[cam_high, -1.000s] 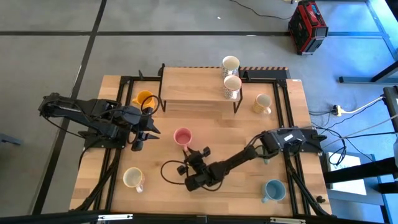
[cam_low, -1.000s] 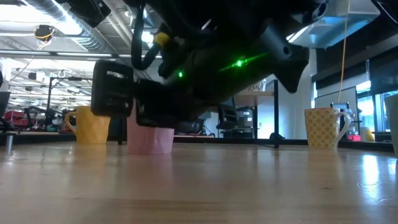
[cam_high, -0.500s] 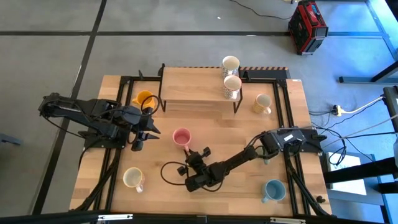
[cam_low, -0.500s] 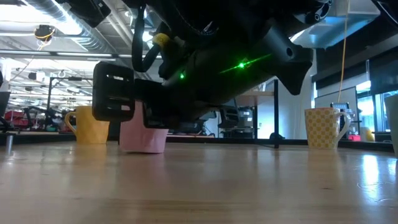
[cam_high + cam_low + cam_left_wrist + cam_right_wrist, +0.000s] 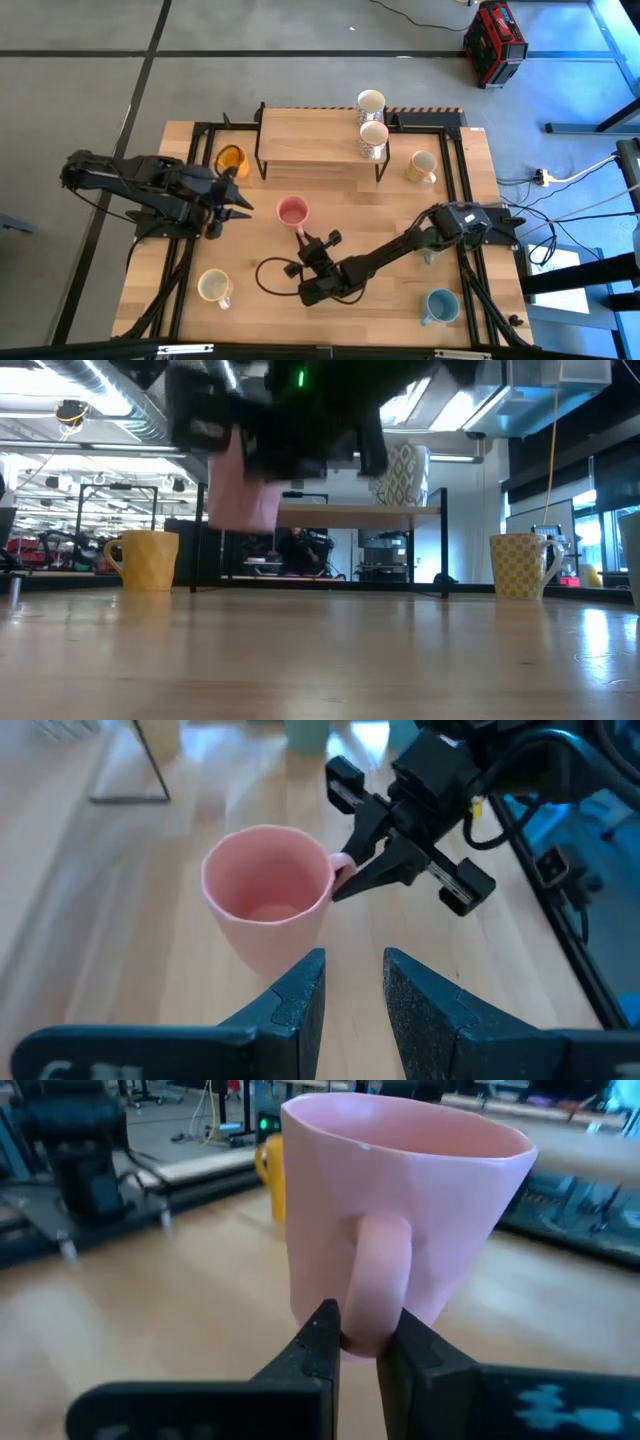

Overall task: Place coffee mugs
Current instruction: Put the pink mug on the shelf

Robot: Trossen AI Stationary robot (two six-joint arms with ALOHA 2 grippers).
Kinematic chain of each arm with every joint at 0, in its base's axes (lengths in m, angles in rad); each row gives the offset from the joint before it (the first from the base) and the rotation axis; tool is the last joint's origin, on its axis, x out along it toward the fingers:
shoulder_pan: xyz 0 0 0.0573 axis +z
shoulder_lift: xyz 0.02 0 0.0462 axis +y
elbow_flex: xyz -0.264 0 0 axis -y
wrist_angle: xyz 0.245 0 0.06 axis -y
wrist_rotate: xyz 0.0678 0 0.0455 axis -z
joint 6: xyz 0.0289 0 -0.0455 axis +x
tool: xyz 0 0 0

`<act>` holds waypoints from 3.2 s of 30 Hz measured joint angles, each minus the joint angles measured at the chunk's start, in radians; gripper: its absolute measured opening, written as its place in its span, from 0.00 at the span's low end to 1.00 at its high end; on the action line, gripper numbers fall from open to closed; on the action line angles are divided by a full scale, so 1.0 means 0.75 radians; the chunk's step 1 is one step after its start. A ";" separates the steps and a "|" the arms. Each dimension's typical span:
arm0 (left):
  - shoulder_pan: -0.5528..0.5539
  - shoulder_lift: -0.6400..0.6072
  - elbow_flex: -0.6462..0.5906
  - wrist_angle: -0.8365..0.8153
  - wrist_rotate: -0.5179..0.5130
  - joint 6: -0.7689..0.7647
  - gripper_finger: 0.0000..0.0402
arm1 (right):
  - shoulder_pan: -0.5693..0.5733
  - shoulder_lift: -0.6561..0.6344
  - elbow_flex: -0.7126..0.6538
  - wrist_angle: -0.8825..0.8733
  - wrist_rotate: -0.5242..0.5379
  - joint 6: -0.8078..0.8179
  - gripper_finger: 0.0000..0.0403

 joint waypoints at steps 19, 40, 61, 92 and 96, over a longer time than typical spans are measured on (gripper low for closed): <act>0.001 -0.086 0.036 -0.019 -0.237 -0.030 0.24 | -0.320 -0.238 0.001 -0.023 0.130 -0.390 0.06; 0.165 -0.081 0.036 0.037 -0.273 0.175 0.24 | -0.609 -0.238 0.009 -0.021 0.167 -0.384 0.06; 0.176 -0.081 0.036 0.031 -0.260 0.176 0.24 | -0.746 -0.236 0.011 -0.262 0.017 -0.094 0.06; 0.175 -0.081 0.036 0.032 -0.260 0.177 0.24 | -0.785 -0.236 0.013 -0.503 0.016 0.140 0.06; 0.175 -0.081 0.036 0.032 -0.260 0.177 0.24 | -0.785 -0.236 0.013 -0.506 0.008 0.145 0.13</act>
